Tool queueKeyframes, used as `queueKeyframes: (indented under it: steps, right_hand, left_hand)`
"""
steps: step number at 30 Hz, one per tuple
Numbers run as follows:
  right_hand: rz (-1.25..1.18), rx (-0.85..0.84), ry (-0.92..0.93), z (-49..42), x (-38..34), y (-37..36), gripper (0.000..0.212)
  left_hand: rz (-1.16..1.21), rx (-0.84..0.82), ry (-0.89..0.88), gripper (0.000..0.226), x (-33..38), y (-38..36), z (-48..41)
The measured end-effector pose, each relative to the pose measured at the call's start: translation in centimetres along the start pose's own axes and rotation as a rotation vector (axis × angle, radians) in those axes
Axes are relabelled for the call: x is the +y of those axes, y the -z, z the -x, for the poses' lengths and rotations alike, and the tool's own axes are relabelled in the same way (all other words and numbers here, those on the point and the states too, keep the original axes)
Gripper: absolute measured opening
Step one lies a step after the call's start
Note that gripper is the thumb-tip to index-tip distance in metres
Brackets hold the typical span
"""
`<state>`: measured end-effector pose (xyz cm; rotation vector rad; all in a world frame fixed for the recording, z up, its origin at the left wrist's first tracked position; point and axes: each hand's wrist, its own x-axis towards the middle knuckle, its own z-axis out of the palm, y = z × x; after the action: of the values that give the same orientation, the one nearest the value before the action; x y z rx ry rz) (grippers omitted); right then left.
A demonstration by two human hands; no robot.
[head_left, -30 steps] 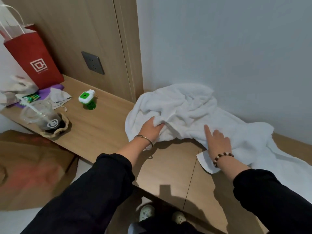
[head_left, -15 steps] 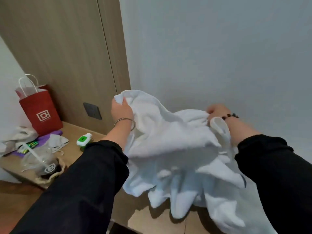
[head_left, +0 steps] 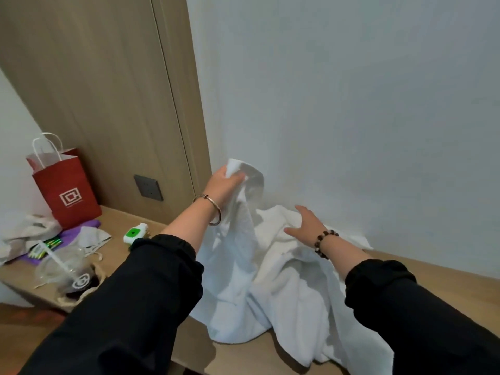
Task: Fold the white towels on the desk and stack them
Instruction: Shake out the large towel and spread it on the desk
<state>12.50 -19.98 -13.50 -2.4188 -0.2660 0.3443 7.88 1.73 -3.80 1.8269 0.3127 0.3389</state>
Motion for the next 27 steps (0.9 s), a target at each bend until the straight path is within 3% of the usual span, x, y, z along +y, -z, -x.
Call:
queueKeyframes:
  steps: [1,4,5,7,9,11,13,15,16,18,20,22,23,25,27]
  right_hand:
    - [0.121,0.008,-0.046,0.0,0.6,0.0,0.079]
    - [0.409,-0.044,-0.260,1.5,3.8,0.1,0.080]
    - [0.428,-0.100,-0.320,2.3,5.0,0.1,0.085]
    - [0.431,-0.213,-0.370,4.1,7.4,-0.5,0.091]
    - [0.422,-0.314,-0.272,5.7,9.7,-1.5,0.091]
    - [0.280,-0.390,-0.169,7.3,11.4,-2.3,0.083]
    - [-0.022,-0.347,-0.196,8.4,13.1,-2.3,0.061]
    - [-0.274,-0.082,-0.267,8.9,14.8,-1.8,0.022]
    - [-0.291,0.081,-0.315,9.1,15.6,-1.5,0.015]
    - [-0.187,0.242,-0.425,9.0,17.7,-1.0,0.019]
    - [-0.134,0.130,-0.568,9.3,18.9,-0.8,0.051]
    - [-0.229,-0.008,-0.710,9.4,19.2,-0.9,0.074]
    - [-0.259,-0.041,-0.730,9.5,19.1,-0.9,0.074]
    - [-0.336,-0.058,-0.700,9.6,18.7,-0.3,0.051]
    - [-0.692,-0.044,-0.670,9.6,18.3,0.7,0.032]
  left_hand:
    - [-0.077,-0.060,0.024,0.001,-0.3,-0.5,0.1]
    - [-0.254,-0.182,0.113,0.044,-1.4,-3.2,0.7]
    - [-0.269,-0.180,0.142,0.048,-2.0,-4.3,1.1]
    - [-0.235,-0.143,0.199,0.046,-3.4,-6.7,2.0]
    - [-0.042,-0.083,0.310,0.039,-4.6,-9.0,2.9]
    - [0.146,-0.050,0.411,0.034,-5.6,-11.6,3.9]
    - [0.088,-0.103,0.333,0.026,-6.6,-14.6,5.2]
    - [-0.101,-0.229,0.197,0.026,-7.8,-17.3,6.7]
    - [-0.221,-0.321,0.146,0.028,-8.6,-18.5,7.4]
    - [-0.428,-0.507,0.137,0.039,-11.0,-20.2,8.5]
    - [-0.506,-0.607,0.208,0.051,-13.0,-20.4,9.2]
    - [-0.467,-0.592,0.252,0.051,-14.2,-20.2,9.4]
    - [-0.442,-0.575,0.261,0.050,-14.5,-20.1,9.3]
    - [-0.390,-0.552,0.293,0.048,-14.3,-19.8,8.7]
    - [-0.283,-0.449,0.360,0.048,-13.6,-19.4,7.8]
